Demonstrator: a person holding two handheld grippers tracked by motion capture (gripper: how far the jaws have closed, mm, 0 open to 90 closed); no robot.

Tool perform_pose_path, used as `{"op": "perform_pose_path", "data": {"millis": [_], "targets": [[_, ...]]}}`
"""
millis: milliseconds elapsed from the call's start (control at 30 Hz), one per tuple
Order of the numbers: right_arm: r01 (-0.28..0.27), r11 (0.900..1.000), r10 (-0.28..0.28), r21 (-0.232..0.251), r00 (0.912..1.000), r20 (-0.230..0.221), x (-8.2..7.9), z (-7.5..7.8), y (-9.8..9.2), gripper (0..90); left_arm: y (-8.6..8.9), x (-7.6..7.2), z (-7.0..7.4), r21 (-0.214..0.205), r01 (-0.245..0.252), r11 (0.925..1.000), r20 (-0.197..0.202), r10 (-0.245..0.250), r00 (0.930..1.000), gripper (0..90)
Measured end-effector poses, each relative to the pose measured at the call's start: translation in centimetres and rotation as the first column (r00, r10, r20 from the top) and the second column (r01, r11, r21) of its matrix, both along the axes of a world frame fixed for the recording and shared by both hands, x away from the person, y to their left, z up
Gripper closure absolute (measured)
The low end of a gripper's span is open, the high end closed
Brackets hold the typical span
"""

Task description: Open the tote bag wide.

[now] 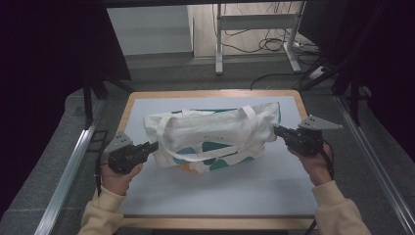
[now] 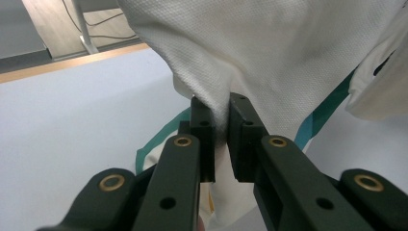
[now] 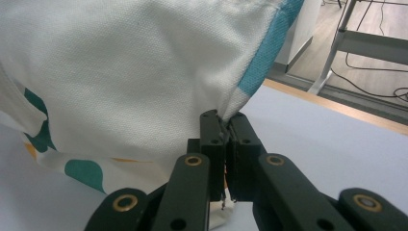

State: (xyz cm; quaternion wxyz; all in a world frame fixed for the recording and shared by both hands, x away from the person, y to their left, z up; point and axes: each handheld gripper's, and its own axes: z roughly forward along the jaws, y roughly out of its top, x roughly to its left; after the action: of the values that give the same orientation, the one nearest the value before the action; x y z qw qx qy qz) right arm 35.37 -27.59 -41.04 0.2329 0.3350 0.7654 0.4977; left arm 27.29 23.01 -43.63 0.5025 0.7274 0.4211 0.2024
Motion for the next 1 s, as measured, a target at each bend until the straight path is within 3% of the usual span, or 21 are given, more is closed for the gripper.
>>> {"op": "perform_pose_path", "data": {"millis": [300, 1000], "targets": [[-0.007, 1.0000, 0.007, 0.004, 1.0000, -0.002, -0.4, -0.6, -0.2, 85.6, -0.1, -0.5, -0.5, -0.001, 0.009, 1.0000, -0.003, -0.009, 1.0000, 82.4], [-0.015, 0.9994, 0.013, -0.032, 0.9981, -0.060, -0.6, -3.3, 0.4, 85.5, -0.7, -0.7, -2.7, 0.029, 0.021, 0.9994, -0.049, -0.020, 0.9986, 83.6]]}}
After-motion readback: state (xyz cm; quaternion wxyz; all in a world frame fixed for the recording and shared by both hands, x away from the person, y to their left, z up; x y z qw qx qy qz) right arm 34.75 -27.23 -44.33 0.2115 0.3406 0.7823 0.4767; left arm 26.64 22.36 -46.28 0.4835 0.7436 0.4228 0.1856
